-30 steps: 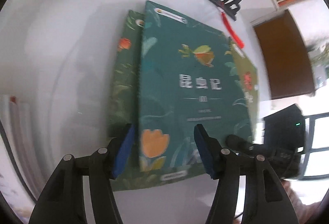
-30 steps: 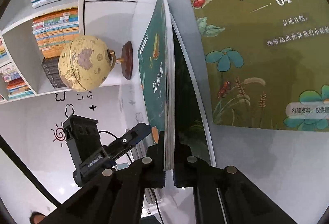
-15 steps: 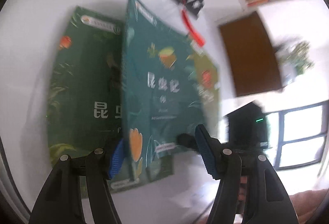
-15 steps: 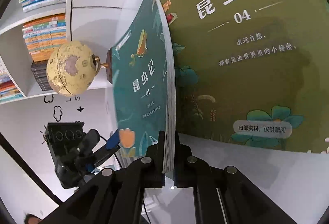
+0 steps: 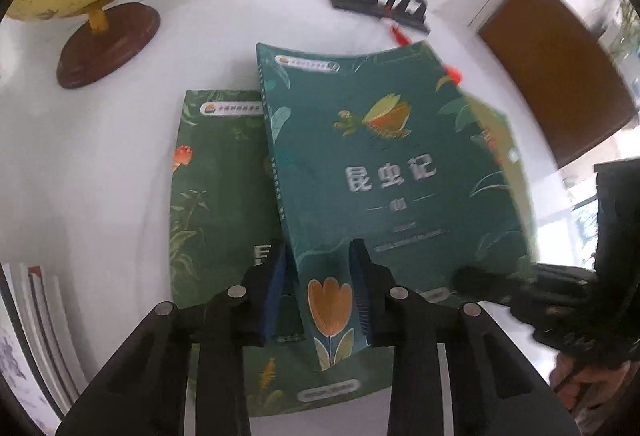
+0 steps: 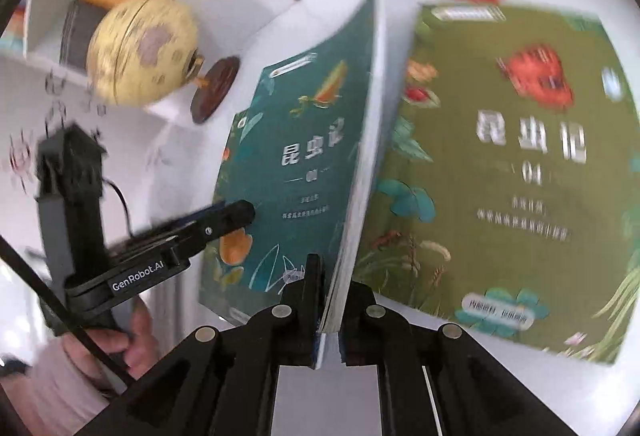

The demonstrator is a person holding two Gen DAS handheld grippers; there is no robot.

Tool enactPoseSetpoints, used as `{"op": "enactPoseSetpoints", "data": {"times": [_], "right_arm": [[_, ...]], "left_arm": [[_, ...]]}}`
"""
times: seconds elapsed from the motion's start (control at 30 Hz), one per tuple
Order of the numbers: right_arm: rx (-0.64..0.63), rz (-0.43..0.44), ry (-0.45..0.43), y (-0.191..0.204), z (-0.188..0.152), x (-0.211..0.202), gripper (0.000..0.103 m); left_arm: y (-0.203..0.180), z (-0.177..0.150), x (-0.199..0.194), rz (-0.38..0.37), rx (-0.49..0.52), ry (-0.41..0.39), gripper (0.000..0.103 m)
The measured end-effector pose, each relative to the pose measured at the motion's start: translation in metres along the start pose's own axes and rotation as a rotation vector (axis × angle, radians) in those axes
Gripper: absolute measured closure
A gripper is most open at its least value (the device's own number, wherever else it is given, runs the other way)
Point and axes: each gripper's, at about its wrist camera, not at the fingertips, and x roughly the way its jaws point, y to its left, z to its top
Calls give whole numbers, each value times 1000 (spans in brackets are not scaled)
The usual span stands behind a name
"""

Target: Organize books

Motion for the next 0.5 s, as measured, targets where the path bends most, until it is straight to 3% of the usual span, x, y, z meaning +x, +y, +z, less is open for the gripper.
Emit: {"op": "enactPoseSetpoints", "data": {"times": [0.1,0.17,0.27,0.43,0.5], "right_arm": [[-92,-60,3,13,0,2,95],[-111,-80,6,15,-1,4,94],[-71,-63,1,9,-2,6,94],[-20,-36,8,-4,0,6,94],[-1,-18,7,-5,-1,7,94]], "left_arm": [[1,5,-12,-84,-20,-40,75],[0,11,-7,-61,-5,-19,75],[5,15,-2,-82,-35,10,75],[7,19,19,-93,-69,86,66],[5,15,18,-101,-62,76,66]]}}
